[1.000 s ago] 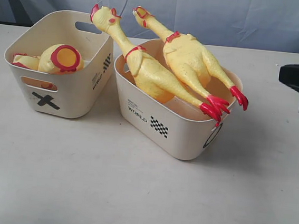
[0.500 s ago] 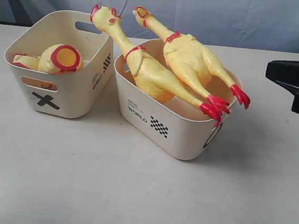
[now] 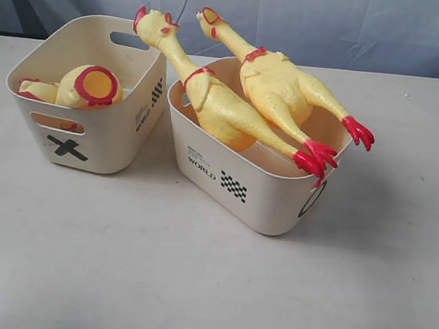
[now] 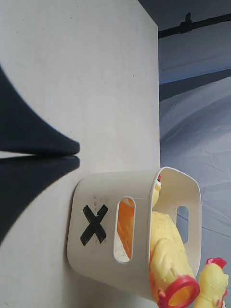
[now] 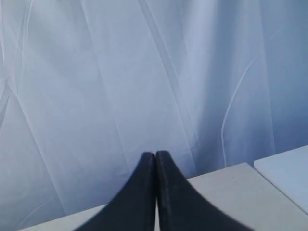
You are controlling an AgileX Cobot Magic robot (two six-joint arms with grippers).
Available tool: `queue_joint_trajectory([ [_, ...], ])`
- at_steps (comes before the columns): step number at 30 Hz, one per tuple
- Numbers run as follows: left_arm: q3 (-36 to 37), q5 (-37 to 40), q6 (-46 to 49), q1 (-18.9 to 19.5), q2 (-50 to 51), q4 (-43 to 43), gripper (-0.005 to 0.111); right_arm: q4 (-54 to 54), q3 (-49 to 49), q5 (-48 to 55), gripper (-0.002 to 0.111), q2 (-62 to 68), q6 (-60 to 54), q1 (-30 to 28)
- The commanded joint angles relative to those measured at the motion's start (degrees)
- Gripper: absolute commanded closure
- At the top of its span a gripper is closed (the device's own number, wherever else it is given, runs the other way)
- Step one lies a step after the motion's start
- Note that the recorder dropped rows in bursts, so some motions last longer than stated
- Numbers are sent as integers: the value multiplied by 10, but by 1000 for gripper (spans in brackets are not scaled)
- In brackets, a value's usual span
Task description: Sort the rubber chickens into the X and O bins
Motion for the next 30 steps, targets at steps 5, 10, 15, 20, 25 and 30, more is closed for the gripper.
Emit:
queue_joint_trajectory([
  [5,-1,-5,-2,-3,-3,-4,107,-62,78,-34,109,-103,0,3],
  [10,-1,-5,-2,-3,-3,-4,107,-115,103,-150,109,-107,21,-1],
  [15,-1,-5,-2,-3,-3,-4,107,-73,124,-175,109,-114,32,-53],
  [20,-1,-5,-2,-3,-3,-4,107,-81,166,-144,109,-115,58,-57],
  [25,-1,-5,-2,-3,-3,-4,107,-188,207,-98,109,-115,323,-57],
  [30,-1,-5,-2,-3,-3,-4,107,-188,215,-85,109,-115,324,-57],
])
